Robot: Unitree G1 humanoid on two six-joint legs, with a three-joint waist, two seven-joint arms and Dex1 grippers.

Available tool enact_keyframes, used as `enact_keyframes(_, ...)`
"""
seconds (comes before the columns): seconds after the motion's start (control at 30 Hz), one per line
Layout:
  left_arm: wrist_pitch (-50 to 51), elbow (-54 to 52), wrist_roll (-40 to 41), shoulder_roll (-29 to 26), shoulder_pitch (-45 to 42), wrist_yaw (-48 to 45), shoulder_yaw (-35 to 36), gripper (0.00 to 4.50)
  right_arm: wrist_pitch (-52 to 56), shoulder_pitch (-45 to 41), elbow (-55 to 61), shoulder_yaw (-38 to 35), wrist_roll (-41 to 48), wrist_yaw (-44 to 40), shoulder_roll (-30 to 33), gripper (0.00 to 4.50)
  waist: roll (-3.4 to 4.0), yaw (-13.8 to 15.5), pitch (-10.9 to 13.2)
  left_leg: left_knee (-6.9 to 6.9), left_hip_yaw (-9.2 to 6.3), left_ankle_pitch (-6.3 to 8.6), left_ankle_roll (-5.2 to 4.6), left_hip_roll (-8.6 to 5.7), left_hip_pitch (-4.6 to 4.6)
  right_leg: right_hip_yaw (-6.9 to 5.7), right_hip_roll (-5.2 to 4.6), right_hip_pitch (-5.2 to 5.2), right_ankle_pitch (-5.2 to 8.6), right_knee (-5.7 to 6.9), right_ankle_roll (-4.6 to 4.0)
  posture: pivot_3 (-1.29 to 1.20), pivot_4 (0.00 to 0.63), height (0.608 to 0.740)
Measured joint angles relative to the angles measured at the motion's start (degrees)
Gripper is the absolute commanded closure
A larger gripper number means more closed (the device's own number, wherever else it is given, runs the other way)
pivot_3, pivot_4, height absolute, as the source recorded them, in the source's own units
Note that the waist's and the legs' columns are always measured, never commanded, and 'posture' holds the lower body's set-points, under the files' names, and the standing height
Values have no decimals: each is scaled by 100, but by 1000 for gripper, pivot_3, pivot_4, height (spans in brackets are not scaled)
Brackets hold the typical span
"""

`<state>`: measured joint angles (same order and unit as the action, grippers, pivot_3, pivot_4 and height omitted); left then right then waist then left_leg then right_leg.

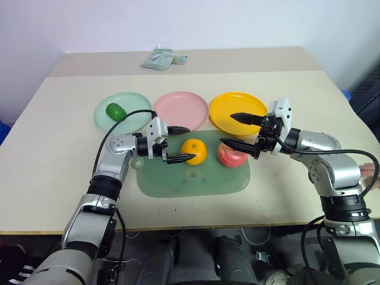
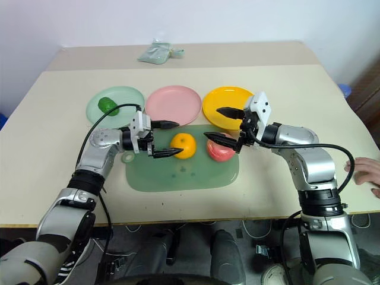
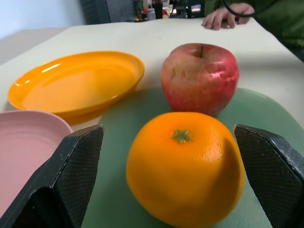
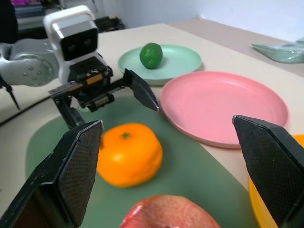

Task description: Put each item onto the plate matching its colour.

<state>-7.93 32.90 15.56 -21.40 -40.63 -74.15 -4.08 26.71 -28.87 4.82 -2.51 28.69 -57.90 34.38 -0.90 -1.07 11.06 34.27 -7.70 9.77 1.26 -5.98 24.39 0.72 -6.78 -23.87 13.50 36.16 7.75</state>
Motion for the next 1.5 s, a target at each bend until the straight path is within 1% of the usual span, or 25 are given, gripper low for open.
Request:
enact_keyframes(0.1, 571, -375, 534, -471, 56, -254, 442, 0, 261, -29, 254, 47, 98, 211, -144, 37, 1, -56, 0, -3, 0, 0, 0, 6, -1, 0, 5, -3, 1, 3, -2, 0, 150, 740)
enact_keyframes(0.17, 975, -594, 840, -700, 117, -379, 668, 0, 379, -159, 303, 215, 97, 395, -348, 37, 2, -72, -1, -3, 0, 0, 0, 5, -1, 1, 4, -3, 1, 3, -2, 0, 150, 740)
enact_keyframes(0.3, 1393, -753, 1099, -958, 290, -639, 779, 0, 559, -608, 398, 567, 52, 789, -814, 37, 2, -85, -1, -2, -3, 0, 1, 3, 0, 0, 3, -4, 0, 4, -2, 0, 150, 740)
enact_keyframes(0.4, 1545, -908, 1152, -1139, 410, -796, 796, 0, 678, -797, 458, 1032, -267, 1141, -1125, 37, 2, -97, -1, -3, -3, 0, 1, 3, 0, 1, 3, -5, 0, 4, -2, 0, 150, 740)
enact_keyframes(0.47, 1749, -1086, 1240, -1249, 498, -854, 803, 0, 752, -838, 458, 1615, -714, 1348, -1200, 37, 2, -101, -1, -3, -3, 0, 1, 3, 1, 1, 3, -9, 0, 5, -3, 0, 150, 740)
enact_keyframes(0.53, 1889, -1284, 1270, -1355, 621, -887, 817, 0, 959, -845, 455, 2012, -980, 1457, -1220, 37, 2, -102, -1, -3, -2, 0, 1, 2, 1, 2, 3, -10, 0, 5, -2, 0, 150, 740)
enact_keyframes(0.6, 1940, -1391, 1270, -1422, 735, -895, 824, 0, 1186, -930, 437, 2095, -1094, 1499, -1187, 37, 2, -97, -1, -4, -2, 0, 2, 1, 1, 2, 3, -10, 0, 5, -3, 0, 150, 740)
enact_keyframes(0.8, 1997, -1539, 1269, -1461, 878, -814, 825, 0, 2159, -1584, 404, 2077, -1166, 1572, -1078, 37, 3, -103, -1, -9, -2, -1, 3, 3, 1, 2, 3, -13, 0, 5, -5, 0, 150, 740)
enact_keyframes(1.0, 1980, -1546, 1268, -1436, 878, -785, 824, 0, 2646, -1690, 402, 2448, -1280, 1442, -919, 37, 3, -107, -1, -10, -2, -1, 2, 3, 1, 2, 3, -14, 0, 5, -5, 0, 150, 740)
enact_keyframes(1.23, 1880, -1524, 1262, -1397, 877, -788, 823, 0, 2737, -1768, 214, 2811, -1601, 1340, -833, 37, 3, -128, -1, -10, -1, -1, 3, 3, 2, 2, 3, -16, 0, 5, -5, 0, 150, 740)
enact_keyframes(1.4, 1846, -1521, 1261, -1340, 878, -781, 818, 0, 2635, -1782, 5, 2924, -1786, 1247, -834, 37, 2, -129, -1, -10, -1, -1, 2, 3, 2, 2, 3, -16, -1, 5, -4, 0, 150, 740)
enact_keyframes(1.5, 1843, -1523, 1261, -1337, 882, -786, 814, 0, 2557, -1817, -50, 2951, -1861, 1155, -836, 804, 3, -131, -1, -10, 0, -1, 2, 3, 2, 2, 3, -16, -1, 5, -5, 0, 150, 740)
